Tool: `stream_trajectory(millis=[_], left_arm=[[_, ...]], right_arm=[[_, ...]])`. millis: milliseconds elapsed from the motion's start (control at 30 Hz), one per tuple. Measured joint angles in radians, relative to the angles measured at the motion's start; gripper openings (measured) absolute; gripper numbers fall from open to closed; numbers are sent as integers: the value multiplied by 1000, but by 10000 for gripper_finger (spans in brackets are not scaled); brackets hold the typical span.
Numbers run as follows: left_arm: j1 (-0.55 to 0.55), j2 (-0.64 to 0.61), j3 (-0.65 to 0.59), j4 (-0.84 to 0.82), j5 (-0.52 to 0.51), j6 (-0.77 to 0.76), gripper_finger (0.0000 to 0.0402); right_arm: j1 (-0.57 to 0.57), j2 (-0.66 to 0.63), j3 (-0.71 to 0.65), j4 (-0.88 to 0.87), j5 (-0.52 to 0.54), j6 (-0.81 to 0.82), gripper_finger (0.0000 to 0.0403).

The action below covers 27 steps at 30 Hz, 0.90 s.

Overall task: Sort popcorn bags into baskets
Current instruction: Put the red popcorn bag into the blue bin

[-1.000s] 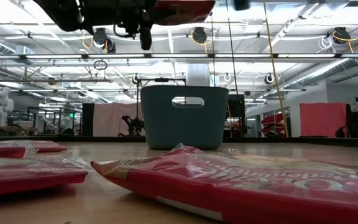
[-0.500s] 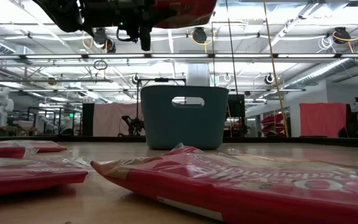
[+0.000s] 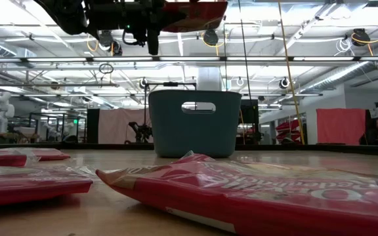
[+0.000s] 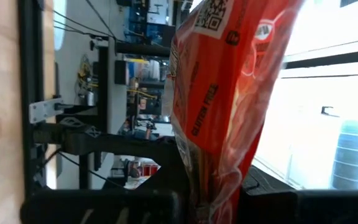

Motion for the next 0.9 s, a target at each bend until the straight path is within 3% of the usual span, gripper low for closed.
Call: stream_trajectory(millis=[267, 600, 900], left_arm=[[3, 0, 0, -58, -15, -4, 42], [29, 0, 0, -61, 8, -7, 42], [48, 0, 0, -60, 77, -4, 42]], right_arm=[[-78, -1, 0, -2, -54, -68, 166], [-100, -1, -1, -68, -186, -18, 99], [-123, -1, -1, -88, -160, -31, 150]])
